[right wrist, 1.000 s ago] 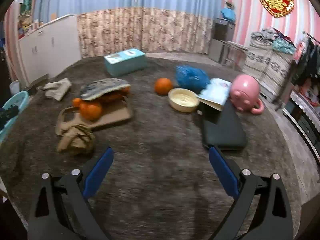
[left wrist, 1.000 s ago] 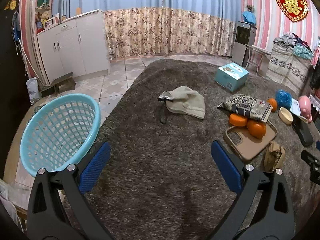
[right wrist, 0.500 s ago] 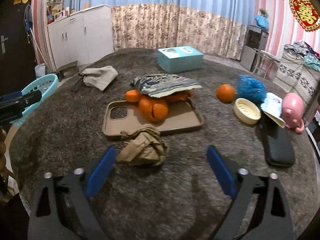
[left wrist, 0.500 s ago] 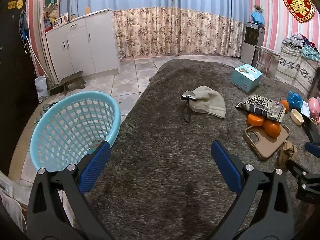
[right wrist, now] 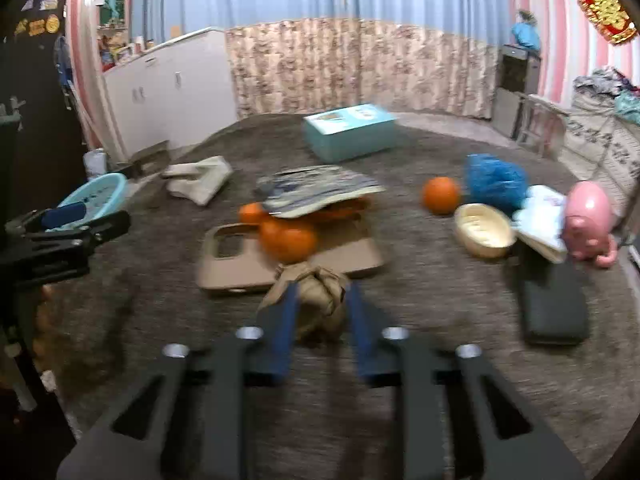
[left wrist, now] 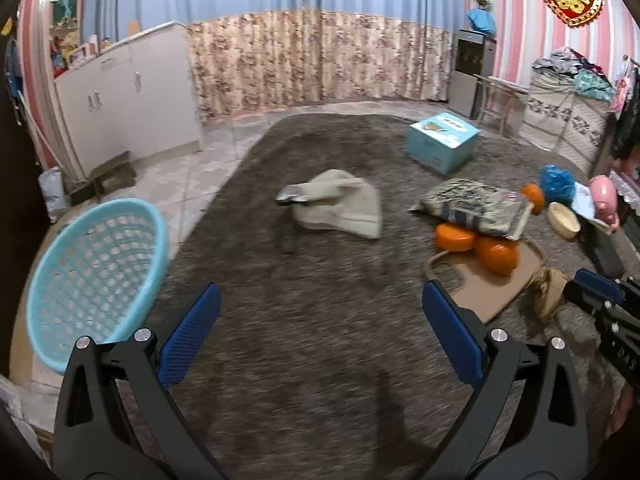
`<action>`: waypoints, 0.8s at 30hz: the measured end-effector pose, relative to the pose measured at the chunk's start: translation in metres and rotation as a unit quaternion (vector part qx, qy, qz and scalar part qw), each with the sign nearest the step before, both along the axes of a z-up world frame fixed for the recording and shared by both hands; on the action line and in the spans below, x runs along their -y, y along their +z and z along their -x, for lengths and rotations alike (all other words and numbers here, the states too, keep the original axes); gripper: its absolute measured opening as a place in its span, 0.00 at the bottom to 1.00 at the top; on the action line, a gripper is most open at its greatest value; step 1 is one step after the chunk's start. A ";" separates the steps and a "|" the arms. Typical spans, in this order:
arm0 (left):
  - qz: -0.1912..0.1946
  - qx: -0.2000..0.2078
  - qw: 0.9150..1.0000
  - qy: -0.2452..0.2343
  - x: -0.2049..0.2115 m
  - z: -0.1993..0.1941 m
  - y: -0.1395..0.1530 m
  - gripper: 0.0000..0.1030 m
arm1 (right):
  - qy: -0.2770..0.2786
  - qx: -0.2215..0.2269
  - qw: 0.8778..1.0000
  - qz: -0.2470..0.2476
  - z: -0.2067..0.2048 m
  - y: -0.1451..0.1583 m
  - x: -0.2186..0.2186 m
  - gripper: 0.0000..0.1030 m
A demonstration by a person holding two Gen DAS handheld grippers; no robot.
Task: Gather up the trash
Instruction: 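Grasp the beige cloth cap with the left tool while the right tool grasps another brown paper bag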
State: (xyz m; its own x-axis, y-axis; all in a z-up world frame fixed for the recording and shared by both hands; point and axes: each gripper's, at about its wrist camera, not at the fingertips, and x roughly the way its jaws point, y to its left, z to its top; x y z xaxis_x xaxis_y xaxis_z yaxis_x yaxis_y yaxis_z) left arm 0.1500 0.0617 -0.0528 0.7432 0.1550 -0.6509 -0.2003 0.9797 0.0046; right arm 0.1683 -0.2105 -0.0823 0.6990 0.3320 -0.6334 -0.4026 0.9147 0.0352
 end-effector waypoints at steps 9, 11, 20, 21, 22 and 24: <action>-0.007 -0.012 1.000 -0.028 0.030 -0.018 -0.012 0.95 | -0.035 -0.009 0.999 -0.026 -0.013 0.001 0.045 0.73; -0.011 -0.016 1.000 -0.024 0.027 -0.019 -0.014 0.95 | -0.023 -0.003 0.999 -0.035 -0.011 0.003 0.041 0.73; -0.006 -0.015 1.000 0.011 -0.009 -0.017 -0.013 0.95 | 0.027 -0.019 0.999 -0.008 -0.022 -0.012 -0.015 0.71; -0.005 -0.015 1.000 0.014 -0.012 -0.017 -0.013 0.95 | 0.029 -0.027 0.999 -0.005 -0.026 -0.015 -0.021 0.67; -0.004 -0.014 1.000 0.016 -0.015 -0.017 -0.012 0.95 | 0.032 -0.034 0.999 -0.003 -0.029 -0.018 -0.024 0.60; -0.002 -0.013 1.000 0.020 -0.021 -0.019 -0.012 0.95 | 0.037 -0.038 0.999 -0.003 -0.030 -0.020 -0.026 0.50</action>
State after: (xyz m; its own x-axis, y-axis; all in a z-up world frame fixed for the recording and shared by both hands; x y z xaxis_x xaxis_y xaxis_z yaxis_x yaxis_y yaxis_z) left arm 0.1692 0.0826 -0.0648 0.7194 0.1870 -0.6689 -0.2394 0.9708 0.0140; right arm 0.1985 -0.1850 -0.1024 0.6221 0.3847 -0.6819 -0.4641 0.8826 0.0746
